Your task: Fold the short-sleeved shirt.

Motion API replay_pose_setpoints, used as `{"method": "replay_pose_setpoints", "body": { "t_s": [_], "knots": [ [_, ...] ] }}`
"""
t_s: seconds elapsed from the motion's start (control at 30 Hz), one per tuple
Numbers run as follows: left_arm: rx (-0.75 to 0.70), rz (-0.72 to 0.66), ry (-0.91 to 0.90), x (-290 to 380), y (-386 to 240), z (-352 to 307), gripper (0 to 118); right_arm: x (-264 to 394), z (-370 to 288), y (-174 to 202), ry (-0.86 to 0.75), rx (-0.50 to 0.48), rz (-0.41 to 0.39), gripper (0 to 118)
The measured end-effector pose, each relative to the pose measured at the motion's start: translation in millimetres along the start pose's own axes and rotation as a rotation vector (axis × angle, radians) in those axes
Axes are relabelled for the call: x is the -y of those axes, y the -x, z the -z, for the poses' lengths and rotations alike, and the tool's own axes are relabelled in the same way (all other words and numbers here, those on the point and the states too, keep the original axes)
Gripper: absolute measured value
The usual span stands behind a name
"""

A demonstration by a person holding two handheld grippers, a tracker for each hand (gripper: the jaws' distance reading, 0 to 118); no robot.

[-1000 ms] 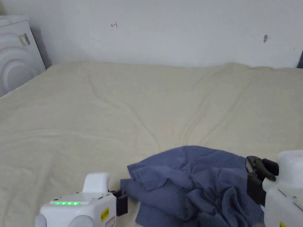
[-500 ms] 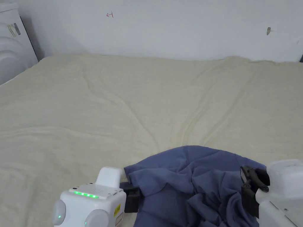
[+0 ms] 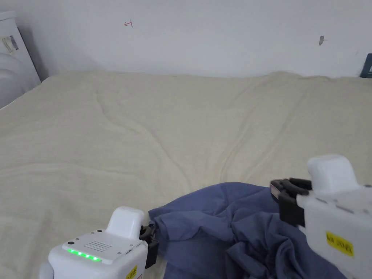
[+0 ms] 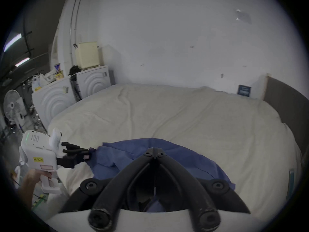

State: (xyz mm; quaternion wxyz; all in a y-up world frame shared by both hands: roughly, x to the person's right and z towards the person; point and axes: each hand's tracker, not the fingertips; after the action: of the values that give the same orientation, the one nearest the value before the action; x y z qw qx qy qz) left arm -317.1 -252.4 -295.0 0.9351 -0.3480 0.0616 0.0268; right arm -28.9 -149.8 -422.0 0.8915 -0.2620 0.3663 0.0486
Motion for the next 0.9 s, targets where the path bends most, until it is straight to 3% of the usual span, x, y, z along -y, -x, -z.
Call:
{"method": "replay_pose_setpoints", "body": {
  "t_s": [0.03,0.07,0.1,0.17,0.23,0.5,0.57,0.6,0.63,0.67,0.7,0.73,0.8,0.83,0.9],
  "knots": [
    [-0.009,0.020,-0.021,0,-2,-2,5,-11,11,-2,0.018,-0.022,-0.015,5],
    [-0.008,0.018,-0.023,-1,-3,-3,5,-23,21,-1,0.016,0.002,-0.034,28],
    [-0.006,0.014,-0.021,-2,-4,-3,5,-33,31,1,0.046,-0.002,-0.075,73],
    [0.002,0.001,-0.017,-1,-4,-2,5,-51,64,-2,0.171,-0.092,-0.162,92],
    [0.001,-0.006,-0.011,1,-5,-3,5,-59,95,-7,0.216,-0.094,-0.191,98],
    [0.001,-0.007,0.031,6,-3,5,5,-52,231,-25,0.508,-0.076,-0.211,98],
    [0.003,-0.012,0.036,6,-1,8,5,-39,255,-24,0.586,-0.081,-0.254,98],
    [0.004,-0.017,0.039,6,-1,8,5,-31,261,-23,0.625,-0.086,-0.281,90],
    [0.001,-0.019,0.033,7,-1,8,5,-25,262,-21,0.673,-0.065,-0.302,69],
    [0.002,-0.021,0.032,7,0,8,5,-20,263,-18,0.696,-0.069,-0.294,66],
    [0.008,-0.027,0.040,6,0,9,5,-24,258,-15,0.615,-0.047,-0.285,61],
    [0.006,-0.027,0.041,6,0,10,5,-27,250,-9,0.627,-0.057,-0.289,48],
    [0.000,-0.019,0.053,6,-1,12,5,-29,245,-2,0.612,-0.051,-0.312,4],
    [-0.001,-0.014,0.053,5,-1,12,5,-30,244,0,0.593,0.018,-0.334,4],
    [-0.001,-0.029,0.052,4,0,10,5,-34,241,0,0.621,-0.030,-0.307,4]
  ]
}}
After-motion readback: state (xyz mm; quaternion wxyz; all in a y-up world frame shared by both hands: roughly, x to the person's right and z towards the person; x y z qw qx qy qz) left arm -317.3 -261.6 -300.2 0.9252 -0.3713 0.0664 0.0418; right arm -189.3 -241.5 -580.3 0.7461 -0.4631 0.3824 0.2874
